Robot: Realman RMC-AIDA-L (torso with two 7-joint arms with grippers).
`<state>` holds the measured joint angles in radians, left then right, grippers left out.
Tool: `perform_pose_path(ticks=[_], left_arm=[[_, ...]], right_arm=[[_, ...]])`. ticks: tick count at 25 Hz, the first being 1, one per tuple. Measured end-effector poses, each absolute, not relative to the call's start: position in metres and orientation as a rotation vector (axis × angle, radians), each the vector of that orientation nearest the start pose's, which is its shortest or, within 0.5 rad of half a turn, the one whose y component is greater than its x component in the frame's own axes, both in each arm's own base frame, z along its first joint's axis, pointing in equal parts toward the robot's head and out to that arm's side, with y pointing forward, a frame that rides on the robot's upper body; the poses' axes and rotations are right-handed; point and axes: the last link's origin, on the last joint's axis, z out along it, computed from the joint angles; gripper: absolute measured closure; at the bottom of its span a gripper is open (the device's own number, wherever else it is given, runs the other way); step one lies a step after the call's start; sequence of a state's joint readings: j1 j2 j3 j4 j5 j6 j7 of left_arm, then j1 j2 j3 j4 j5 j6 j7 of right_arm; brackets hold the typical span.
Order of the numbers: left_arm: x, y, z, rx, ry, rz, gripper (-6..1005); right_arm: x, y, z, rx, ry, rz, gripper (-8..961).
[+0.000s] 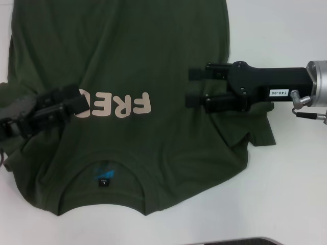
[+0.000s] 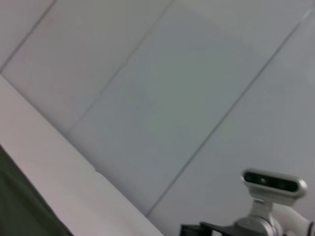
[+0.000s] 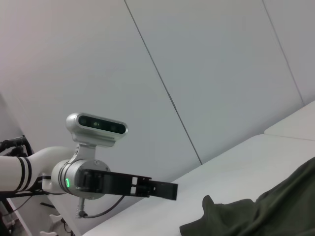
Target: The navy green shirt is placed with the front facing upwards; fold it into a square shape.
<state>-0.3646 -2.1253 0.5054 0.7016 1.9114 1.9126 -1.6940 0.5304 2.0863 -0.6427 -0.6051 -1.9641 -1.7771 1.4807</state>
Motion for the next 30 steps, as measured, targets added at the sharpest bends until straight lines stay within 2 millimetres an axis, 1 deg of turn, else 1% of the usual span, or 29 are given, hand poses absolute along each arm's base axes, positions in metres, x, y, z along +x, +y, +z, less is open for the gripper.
perform_pose_path(ticks=[7,13,17,19,24,30], left_arm=[[-0.277,0.263,0.032,-2.542,-1.159,-1.232,65],[-0.279,0.262,0.03,-2.558,-1.177,-1.192,64],[-0.288,0.267,0.033,-2.528,-1.205,-1.117,64],[-0.296,0.27,0.04,-2.494,-1.228,-1.074,64],[-0.306,0.275,0.051,-2.436,-1.223,-1.023,64],[-0.325,0.283,0.061,-2.357,-1.244,-0.856,65]], right_arm=[[0.239,0.306,-0.004,-2.817,0.783,1.036,38],[0.237,0.307,-0.003,-2.813,0.784,1.047,38],[0.234,0.31,-0.002,-2.82,0.781,1.049,38],[0.233,0.311,-0.002,-2.823,0.778,1.05,38],[0.231,0.312,-0.003,-2.824,0.785,1.053,38],[0.231,0.312,-0.002,-2.818,0.786,1.059,38]])
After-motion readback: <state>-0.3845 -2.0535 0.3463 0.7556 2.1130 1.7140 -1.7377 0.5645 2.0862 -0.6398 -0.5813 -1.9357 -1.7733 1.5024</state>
